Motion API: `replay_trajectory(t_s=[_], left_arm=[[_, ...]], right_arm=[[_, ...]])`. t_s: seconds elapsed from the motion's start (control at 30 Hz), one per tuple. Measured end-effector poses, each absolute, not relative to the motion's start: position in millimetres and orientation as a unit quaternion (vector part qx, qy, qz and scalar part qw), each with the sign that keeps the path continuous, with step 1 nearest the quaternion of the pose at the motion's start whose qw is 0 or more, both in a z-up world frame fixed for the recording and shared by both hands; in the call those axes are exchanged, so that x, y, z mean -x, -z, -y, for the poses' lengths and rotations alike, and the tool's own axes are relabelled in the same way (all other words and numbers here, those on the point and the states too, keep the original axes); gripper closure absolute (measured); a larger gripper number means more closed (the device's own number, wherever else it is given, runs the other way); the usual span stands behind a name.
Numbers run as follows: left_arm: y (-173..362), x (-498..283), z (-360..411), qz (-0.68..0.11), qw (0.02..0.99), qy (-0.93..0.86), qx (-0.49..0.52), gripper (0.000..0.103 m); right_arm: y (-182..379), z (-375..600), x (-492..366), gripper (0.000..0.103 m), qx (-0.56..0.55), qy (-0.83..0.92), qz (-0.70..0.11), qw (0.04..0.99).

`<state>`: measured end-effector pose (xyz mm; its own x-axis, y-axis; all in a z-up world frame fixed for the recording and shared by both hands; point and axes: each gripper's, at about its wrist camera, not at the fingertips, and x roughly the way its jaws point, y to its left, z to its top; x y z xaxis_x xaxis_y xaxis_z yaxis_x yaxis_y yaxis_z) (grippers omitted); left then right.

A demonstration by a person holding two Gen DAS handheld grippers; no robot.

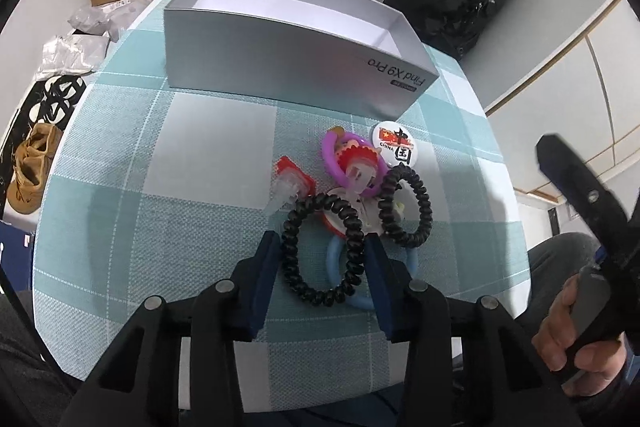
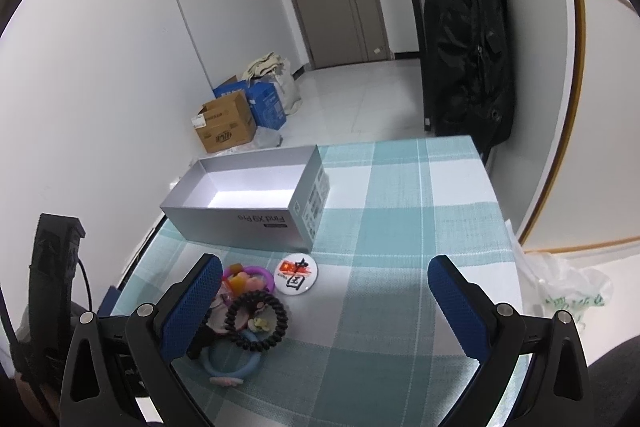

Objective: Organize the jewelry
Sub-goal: 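Close the left tool on a black coiled hair tie while the right tool grasps another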

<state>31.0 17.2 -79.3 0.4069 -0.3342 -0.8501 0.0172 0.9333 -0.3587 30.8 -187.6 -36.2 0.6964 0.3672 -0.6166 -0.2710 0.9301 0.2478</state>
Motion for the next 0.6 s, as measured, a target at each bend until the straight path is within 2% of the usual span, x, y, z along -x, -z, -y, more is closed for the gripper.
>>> replay_trajectory(t_s=[0.2,0.37,0.6], left_arm=[[69.9,-28.1,-25.0,-0.516,0.832,0.109,0.172,0.066],[59.7,-23.5,-33.6,-0.494,0.840,0.112,0.194,0.066],[48.5,-22.3,-43.7,-0.470,0.850,0.109,0.210,0.066]], right_arm=[[54.8,183.6,-39.1,0.000,-0.101,-0.217,-0.404,0.883],[68.8,167.1,-36.7,0.001,-0.075,-0.239,-0.430,0.868],[82.2,132.4,-31.8,0.011,0.004,-0.261,-0.438,0.860]])
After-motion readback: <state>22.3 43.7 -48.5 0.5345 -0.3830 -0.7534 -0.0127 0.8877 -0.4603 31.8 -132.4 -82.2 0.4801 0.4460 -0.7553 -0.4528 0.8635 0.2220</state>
